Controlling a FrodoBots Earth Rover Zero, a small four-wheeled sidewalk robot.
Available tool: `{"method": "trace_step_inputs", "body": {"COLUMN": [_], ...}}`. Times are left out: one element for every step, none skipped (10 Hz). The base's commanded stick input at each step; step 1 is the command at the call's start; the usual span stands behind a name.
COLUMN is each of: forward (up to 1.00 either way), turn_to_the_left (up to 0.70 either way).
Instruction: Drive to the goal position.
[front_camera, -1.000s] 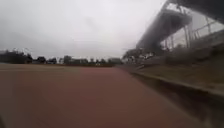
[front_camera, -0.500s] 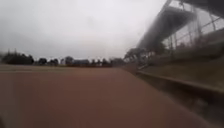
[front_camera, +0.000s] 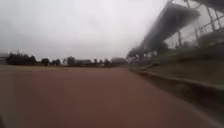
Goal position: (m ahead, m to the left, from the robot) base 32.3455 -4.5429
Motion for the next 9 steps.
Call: {"method": "trace_step_inputs", "body": {"forward": [1.00, 1.00, 1.00, 1.00, 1.00, 1.00, 1.00, 1.00, 1.00], "turn_to_the_left": [-0.06, -0.22, -0.32, -0.32, -0.32, -0.32, -0.32, -0.32, -0.32]}}
